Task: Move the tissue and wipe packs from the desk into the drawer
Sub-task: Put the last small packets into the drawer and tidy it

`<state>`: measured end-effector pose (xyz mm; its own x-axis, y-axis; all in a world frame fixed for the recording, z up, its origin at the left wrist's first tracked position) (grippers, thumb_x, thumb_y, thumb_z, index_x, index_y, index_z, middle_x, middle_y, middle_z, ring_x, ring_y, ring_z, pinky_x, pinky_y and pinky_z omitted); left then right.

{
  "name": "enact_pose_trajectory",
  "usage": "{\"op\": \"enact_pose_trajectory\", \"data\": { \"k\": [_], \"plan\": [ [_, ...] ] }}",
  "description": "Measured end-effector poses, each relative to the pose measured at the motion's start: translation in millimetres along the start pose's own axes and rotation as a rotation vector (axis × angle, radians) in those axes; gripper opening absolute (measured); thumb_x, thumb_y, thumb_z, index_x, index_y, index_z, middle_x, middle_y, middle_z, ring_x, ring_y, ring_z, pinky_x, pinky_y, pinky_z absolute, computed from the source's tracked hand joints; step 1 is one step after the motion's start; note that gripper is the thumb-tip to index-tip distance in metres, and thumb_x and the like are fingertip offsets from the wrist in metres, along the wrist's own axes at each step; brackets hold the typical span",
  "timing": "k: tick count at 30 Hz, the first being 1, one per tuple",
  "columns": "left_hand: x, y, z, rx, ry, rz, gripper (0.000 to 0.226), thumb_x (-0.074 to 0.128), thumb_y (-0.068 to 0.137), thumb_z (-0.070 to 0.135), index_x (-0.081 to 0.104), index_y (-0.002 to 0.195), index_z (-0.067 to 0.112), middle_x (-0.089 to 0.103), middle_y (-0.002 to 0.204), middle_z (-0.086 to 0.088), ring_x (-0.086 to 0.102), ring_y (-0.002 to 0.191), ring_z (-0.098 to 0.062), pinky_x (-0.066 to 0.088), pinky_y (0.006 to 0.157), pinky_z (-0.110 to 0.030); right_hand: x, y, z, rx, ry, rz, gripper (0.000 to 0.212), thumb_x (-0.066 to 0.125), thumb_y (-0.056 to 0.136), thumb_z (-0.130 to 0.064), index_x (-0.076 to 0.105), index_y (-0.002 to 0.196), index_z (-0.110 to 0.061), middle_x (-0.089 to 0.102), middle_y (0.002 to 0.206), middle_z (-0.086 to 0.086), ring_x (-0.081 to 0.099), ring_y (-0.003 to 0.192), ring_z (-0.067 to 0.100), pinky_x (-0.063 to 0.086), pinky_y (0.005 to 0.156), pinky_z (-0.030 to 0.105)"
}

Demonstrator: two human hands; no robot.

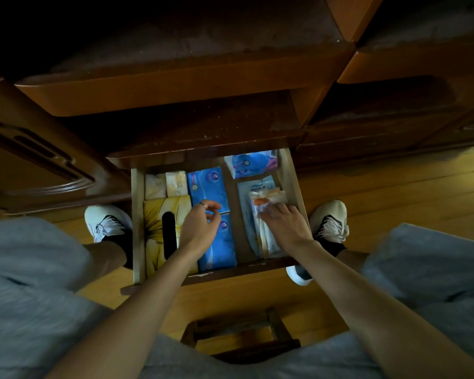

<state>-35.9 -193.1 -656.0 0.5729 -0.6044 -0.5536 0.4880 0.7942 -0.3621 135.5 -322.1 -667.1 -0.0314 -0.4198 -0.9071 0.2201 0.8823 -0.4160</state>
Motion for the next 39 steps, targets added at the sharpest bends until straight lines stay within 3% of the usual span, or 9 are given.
{"op": "enact_pose_trajectory", "data": {
  "k": [4, 6, 9, 12, 17, 22, 27, 32, 39],
  "plan": [
    [-3, -4, -2, 0.021, 0.024, -0.039, 0.014, 0.062, 0.097, 0.027, 0.059, 0.107, 0.036, 0.062, 0.110, 0.014, 0.062, 0.100, -0.004, 0.046, 0.070, -0.017, -5, 2, 6, 0.015, -0.054, 0.026, 0.058, 0.071, 0.087, -0.017, 0.054, 0.142, -0.028, 0.055, 0.147, 0.002, 0.047, 0.138, 0.027, 0.030, 0.118, 0.045],
    [-2, -8, 2, 0.080, 0.064, -0.108, 0.024, 0.067, 0.091, 0.042, 0.057, 0.112, 0.038, 0.058, 0.114, 0.018, 0.059, 0.110, -0.005, 0.045, 0.078, -0.018, -4, -1, 8, 0.000, 0.001, 0.028, 0.059, 0.071, 0.086, -0.020, 0.054, 0.142, -0.029, 0.054, 0.148, -0.001, 0.047, 0.139, 0.024, 0.029, 0.119, 0.044],
    [8, -24, 8, 0.277, 0.354, -0.380, 0.093, 0.066, 0.063, 0.085, 0.045, 0.141, 0.039, 0.042, 0.146, 0.011, 0.035, 0.138, -0.012, 0.035, 0.112, -0.037, -5, -13, 5, -0.045, 0.172, 0.066, 0.065, 0.065, 0.089, -0.033, 0.044, 0.150, -0.030, 0.040, 0.160, 0.000, 0.035, 0.148, 0.023, 0.025, 0.121, 0.045],
    [21, -44, -4, 0.506, 0.828, -0.551, 0.128, 0.058, 0.053, 0.094, 0.017, 0.158, 0.035, 0.002, 0.165, 0.004, -0.007, 0.153, -0.024, -0.002, 0.124, -0.052, -8, -26, -3, -0.174, 0.333, 0.072, 0.071, 0.046, 0.092, -0.063, 0.041, 0.153, -0.027, 0.035, 0.164, 0.000, 0.023, 0.154, 0.020, 0.022, 0.124, 0.045],
    [21, -52, -2, 0.591, 0.902, -0.511, 0.120, 0.071, 0.066, 0.076, 0.013, 0.161, 0.030, 0.001, 0.167, -0.003, -0.009, 0.154, -0.026, -0.009, 0.122, -0.047, 2, -52, -16, -0.353, 0.202, -0.106, 0.098, 0.039, 0.079, -0.091, 0.041, 0.153, -0.027, 0.039, 0.161, -0.003, 0.022, 0.153, 0.019, 0.021, 0.125, 0.044],
    [18, -58, 12, 0.672, 0.905, -0.419, 0.129, 0.072, 0.064, 0.071, -0.002, 0.161, 0.028, 0.002, 0.166, -0.002, -0.006, 0.154, -0.024, -0.011, 0.122, -0.048, -9, -52, -29, -0.458, -0.025, 0.001, 0.070, 0.077, 0.076, -0.057, 0.062, 0.131, -0.017, 0.061, 0.140, 0.007, 0.042, 0.142, 0.029, 0.039, 0.112, 0.047],
    [11, -64, 19, 0.708, 0.919, -0.256, 0.132, 0.076, 0.064, 0.065, -0.005, 0.161, 0.026, 0.016, 0.163, -0.005, 0.011, 0.153, -0.027, 0.013, 0.123, -0.056, -19, -49, -27, -0.440, -0.080, 0.032, 0.035, 0.071, 0.084, -0.052, 0.074, 0.106, -0.024, 0.074, 0.108, -0.001, 0.061, 0.112, 0.023, 0.045, 0.094, 0.043],
    [-16, -41, 22, 0.594, 0.906, -0.038, 0.122, 0.072, 0.066, 0.076, 0.018, 0.161, 0.021, 0.027, 0.163, -0.009, 0.019, 0.152, -0.029, 0.016, 0.122, -0.052, -40, -23, -6, -0.310, -0.064, 0.084, 0.041, 0.068, 0.087, -0.052, 0.071, 0.117, -0.024, 0.068, 0.121, -0.003, 0.054, 0.124, 0.024, 0.040, 0.100, 0.042],
    [-1, -25, 15, 0.668, 1.074, -0.085, 0.128, 0.076, 0.065, 0.072, 0.014, 0.161, 0.013, 0.023, 0.162, -0.018, 0.016, 0.152, -0.034, -0.003, 0.123, -0.057, -39, -9, -9, -0.315, -0.163, 0.086, 0.047, 0.063, 0.087, -0.064, 0.071, 0.112, -0.025, 0.065, 0.124, -0.001, 0.050, 0.125, 0.026, 0.038, 0.099, 0.045]
  ]
}}
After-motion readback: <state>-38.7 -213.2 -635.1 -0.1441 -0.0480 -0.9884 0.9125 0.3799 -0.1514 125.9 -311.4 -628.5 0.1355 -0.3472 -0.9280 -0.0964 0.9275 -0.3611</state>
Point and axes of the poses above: each hand's wrist, its own y-axis towards the middle knuckle, its own x-axis out of the palm, z = x × y, the point moved 6 cm from there along y, towards the middle knuckle
